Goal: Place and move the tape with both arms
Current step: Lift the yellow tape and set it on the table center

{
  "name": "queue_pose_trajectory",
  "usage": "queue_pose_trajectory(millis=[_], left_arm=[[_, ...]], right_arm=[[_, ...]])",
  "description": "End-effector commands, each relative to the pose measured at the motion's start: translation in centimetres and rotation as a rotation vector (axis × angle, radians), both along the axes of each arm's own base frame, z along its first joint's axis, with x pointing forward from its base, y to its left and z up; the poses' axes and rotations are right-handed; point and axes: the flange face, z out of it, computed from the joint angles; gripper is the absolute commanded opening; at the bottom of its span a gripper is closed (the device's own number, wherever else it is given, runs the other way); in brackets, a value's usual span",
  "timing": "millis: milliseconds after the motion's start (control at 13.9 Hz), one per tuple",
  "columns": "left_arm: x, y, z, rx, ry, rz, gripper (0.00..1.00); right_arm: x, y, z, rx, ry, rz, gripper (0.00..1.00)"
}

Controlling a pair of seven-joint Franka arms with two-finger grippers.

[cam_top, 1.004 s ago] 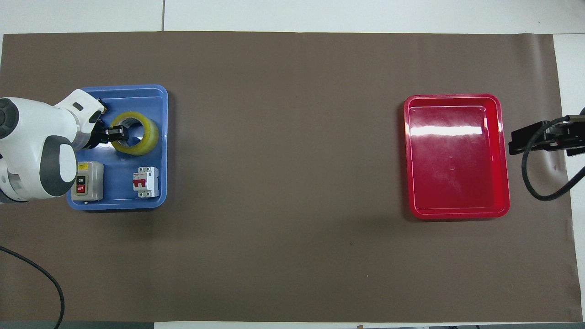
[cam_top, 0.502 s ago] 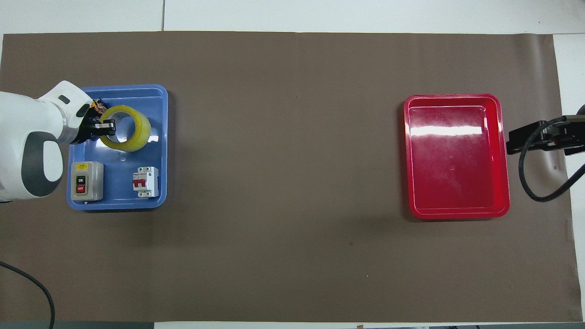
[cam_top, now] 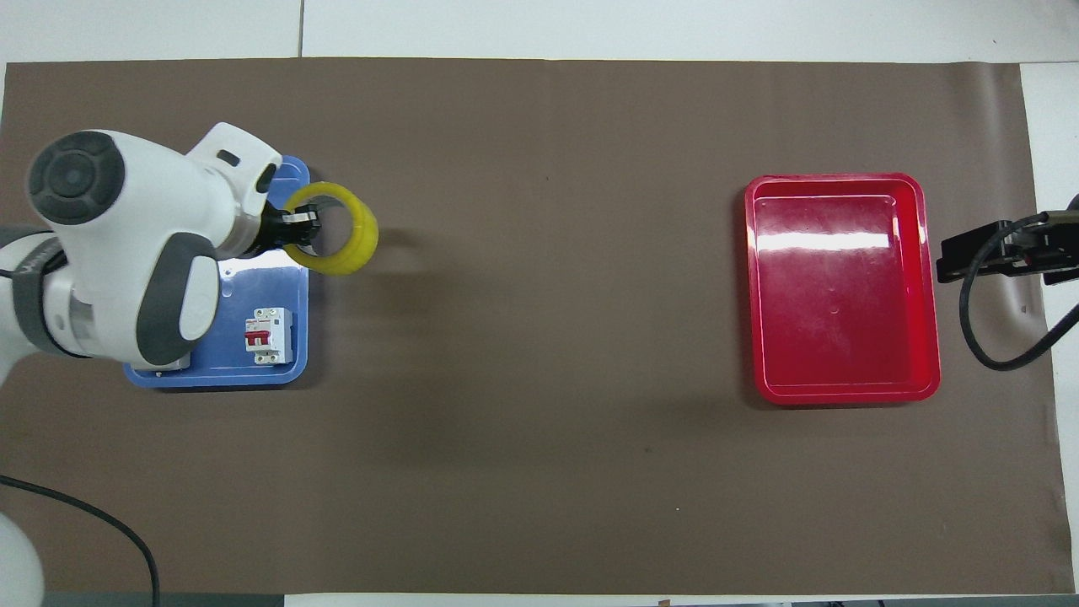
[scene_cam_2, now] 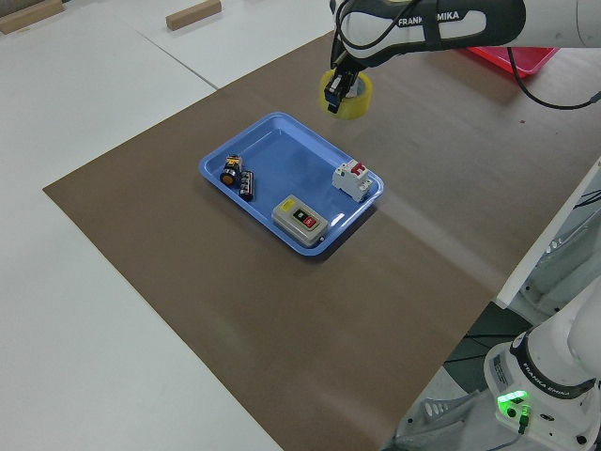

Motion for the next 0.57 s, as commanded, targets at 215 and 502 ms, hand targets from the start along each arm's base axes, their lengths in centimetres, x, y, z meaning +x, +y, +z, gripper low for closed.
queue_pose_trajectory(millis=[215,502], left_arm=[[-5.5,-15.9,-4.8,0.001,-0.055,0.08,0.0],[-6.8,-19.5,-9.0,0.06,-0.06,0.073,0.0]], right_arm=[[0.6,-0.1,0.4,-0.019,-0.045,0.006,1.0],[0.5,-0.3,0.3,-0.002,-0.032,0.006,1.0]])
